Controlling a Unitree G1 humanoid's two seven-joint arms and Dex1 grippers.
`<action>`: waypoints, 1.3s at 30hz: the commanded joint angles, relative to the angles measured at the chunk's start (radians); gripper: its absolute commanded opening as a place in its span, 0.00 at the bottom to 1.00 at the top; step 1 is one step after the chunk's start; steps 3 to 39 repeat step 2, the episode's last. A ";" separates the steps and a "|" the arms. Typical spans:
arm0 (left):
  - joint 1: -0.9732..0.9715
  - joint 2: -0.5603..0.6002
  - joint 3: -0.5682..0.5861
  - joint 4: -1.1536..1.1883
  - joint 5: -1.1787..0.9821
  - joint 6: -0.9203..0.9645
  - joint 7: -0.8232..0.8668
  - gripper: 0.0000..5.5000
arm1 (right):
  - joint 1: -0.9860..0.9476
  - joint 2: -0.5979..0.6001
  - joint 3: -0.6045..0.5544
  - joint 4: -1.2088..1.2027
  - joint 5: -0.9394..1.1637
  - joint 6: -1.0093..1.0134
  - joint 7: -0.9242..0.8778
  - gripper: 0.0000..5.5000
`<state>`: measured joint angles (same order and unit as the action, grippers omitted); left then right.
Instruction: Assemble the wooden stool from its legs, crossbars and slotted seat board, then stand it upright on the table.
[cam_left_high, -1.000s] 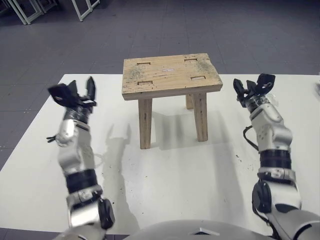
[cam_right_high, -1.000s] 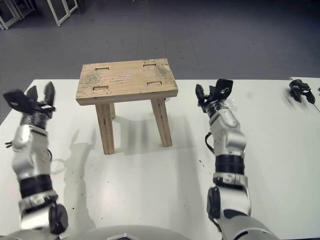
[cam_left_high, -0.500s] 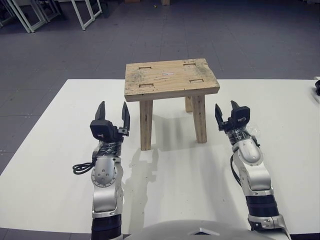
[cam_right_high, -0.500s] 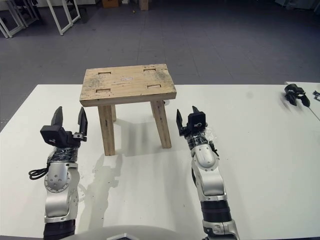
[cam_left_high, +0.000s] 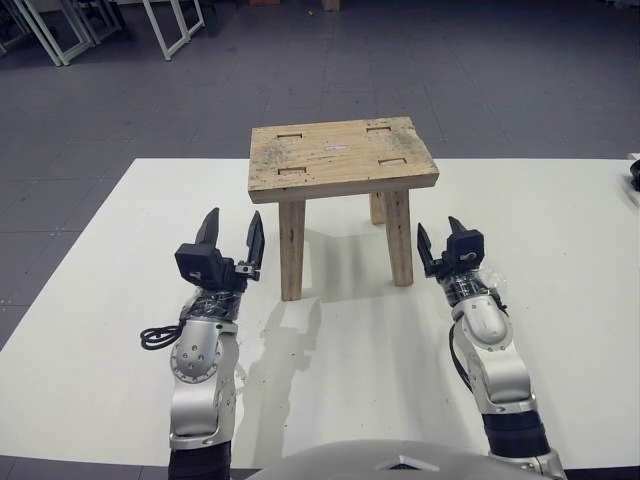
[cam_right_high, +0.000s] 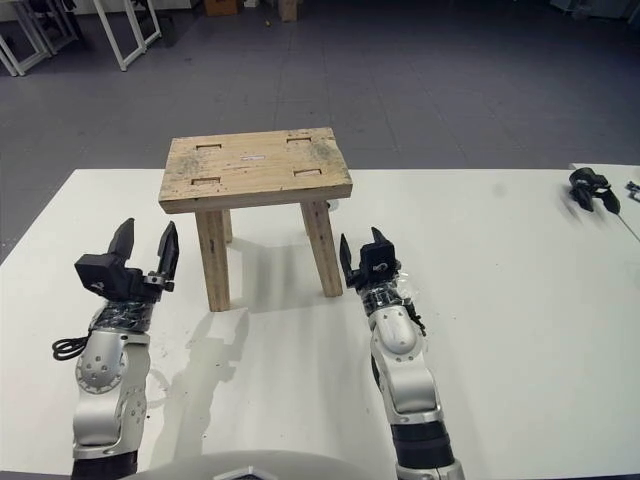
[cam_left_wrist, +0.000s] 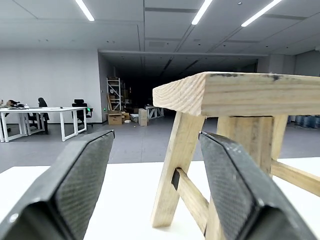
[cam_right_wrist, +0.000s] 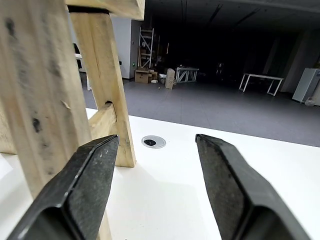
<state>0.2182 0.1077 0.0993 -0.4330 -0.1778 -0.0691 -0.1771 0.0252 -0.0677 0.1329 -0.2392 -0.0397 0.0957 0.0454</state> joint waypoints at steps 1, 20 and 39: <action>0.066 0.014 -0.019 -0.051 -0.045 0.045 -0.034 0.57 | 0.050 0.018 0.033 -0.042 -0.028 -0.046 -0.014 0.51; 0.080 0.014 -0.031 -0.058 -0.050 0.050 -0.043 0.57 | 0.062 0.020 0.041 -0.056 -0.031 -0.050 -0.012 0.51; 0.080 0.014 -0.031 -0.058 -0.050 0.050 -0.043 0.57 | 0.062 0.020 0.041 -0.056 -0.031 -0.050 -0.012 0.51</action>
